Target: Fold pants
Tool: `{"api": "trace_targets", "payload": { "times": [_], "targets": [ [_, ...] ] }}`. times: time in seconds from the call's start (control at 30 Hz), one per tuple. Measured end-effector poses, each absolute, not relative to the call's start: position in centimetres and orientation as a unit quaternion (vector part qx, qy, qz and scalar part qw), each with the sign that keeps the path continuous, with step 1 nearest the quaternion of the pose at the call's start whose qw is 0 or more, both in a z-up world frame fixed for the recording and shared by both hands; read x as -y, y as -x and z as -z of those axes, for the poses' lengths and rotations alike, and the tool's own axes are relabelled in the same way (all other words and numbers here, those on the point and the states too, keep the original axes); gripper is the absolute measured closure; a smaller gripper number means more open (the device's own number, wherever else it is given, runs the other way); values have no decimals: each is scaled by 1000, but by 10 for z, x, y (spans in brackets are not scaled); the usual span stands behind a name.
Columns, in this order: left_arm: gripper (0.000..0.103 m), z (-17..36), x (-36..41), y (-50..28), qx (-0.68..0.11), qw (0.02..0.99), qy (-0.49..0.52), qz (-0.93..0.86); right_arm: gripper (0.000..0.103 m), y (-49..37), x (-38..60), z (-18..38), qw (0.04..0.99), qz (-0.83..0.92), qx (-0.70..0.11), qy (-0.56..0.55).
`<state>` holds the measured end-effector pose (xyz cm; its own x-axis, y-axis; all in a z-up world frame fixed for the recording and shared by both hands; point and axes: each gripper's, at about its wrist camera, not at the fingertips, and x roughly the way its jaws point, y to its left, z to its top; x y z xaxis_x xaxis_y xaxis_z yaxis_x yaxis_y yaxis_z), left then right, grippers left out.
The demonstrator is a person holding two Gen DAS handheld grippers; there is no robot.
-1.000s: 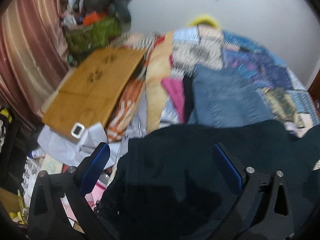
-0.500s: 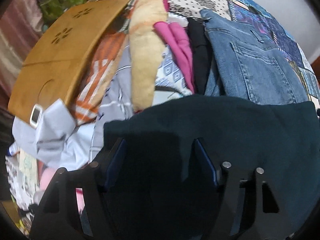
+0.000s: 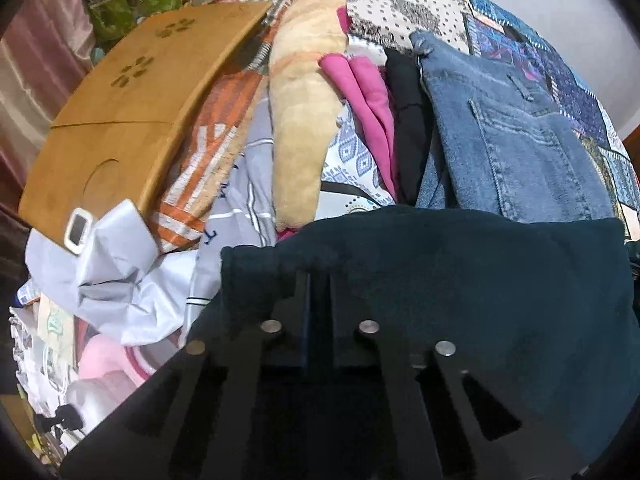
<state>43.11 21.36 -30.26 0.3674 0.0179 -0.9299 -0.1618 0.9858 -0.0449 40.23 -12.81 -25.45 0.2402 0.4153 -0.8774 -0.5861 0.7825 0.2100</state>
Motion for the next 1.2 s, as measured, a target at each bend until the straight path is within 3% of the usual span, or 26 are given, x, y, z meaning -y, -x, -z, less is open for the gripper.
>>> {"api": "trace_targets", "payload": {
  "times": [0.5, 1.2],
  "targets": [
    [98, 170, -210, -403, -443, 893, 33, -79, 97, -372, 135, 137, 883, -274, -365, 112],
    [99, 177, -184, -234, -426, 902, 23, -67, 97, -206, 163, 156, 873, -295, -379, 89]
  ]
}}
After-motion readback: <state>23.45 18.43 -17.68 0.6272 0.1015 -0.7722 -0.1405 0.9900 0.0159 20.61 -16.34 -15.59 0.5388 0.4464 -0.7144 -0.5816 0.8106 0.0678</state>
